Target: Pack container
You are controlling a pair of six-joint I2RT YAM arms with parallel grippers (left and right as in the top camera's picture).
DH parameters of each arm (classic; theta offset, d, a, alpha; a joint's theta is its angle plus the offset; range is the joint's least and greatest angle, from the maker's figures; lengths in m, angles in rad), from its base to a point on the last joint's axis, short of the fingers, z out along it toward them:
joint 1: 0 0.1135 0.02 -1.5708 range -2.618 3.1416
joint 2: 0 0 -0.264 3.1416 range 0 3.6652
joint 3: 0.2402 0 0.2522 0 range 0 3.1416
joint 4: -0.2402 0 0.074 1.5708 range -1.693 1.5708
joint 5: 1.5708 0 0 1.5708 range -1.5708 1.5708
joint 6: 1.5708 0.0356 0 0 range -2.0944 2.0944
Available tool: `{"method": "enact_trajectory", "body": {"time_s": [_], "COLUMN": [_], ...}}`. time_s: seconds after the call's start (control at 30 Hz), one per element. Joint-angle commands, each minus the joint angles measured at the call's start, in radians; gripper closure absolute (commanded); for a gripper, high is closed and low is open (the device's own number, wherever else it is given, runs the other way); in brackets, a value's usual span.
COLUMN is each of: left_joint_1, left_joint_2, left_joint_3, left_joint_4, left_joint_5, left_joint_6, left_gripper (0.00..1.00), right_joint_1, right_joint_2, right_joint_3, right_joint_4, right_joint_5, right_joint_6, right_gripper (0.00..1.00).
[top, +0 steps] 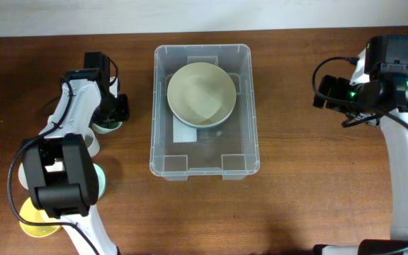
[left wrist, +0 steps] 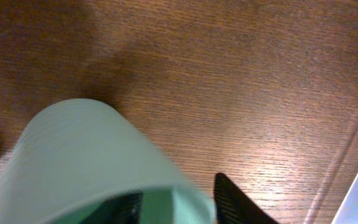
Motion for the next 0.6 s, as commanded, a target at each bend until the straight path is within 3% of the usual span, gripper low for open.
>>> {"method": "enact_trajectory", "body": {"time_s": [0.0,0.3,0.47,0.57], "left_joint_1": [0.008,0.008,0.008,0.008], "left_joint_2": [0.005,0.005,0.005,0.005], "left_joint_3": [0.019,0.019,0.019,0.019], "left_joint_4": [0.007,0.008,0.015,0.019], "left_joint_5": [-0.037,-0.089,-0.089,-0.089], "left_joint_6": [-0.001,-0.001,0.0,-0.001], "left_gripper": [0.68,0.79,0.97,0.99], "right_joint_1": [-0.002,-0.002,-0.002,-0.002], "right_joint_2": [0.006,0.006,0.006,0.006], "right_joint_3": [-0.004,-0.004,-0.004,-0.004], "right_joint_4": [-0.004,-0.004,-0.004,-0.004], "right_joint_5": [0.005,0.006,0.006,0.006], "right_joint_6": [-0.01,-0.01,-0.01,-0.01], "right_gripper": [0.01,0.01,0.01,0.01]}}
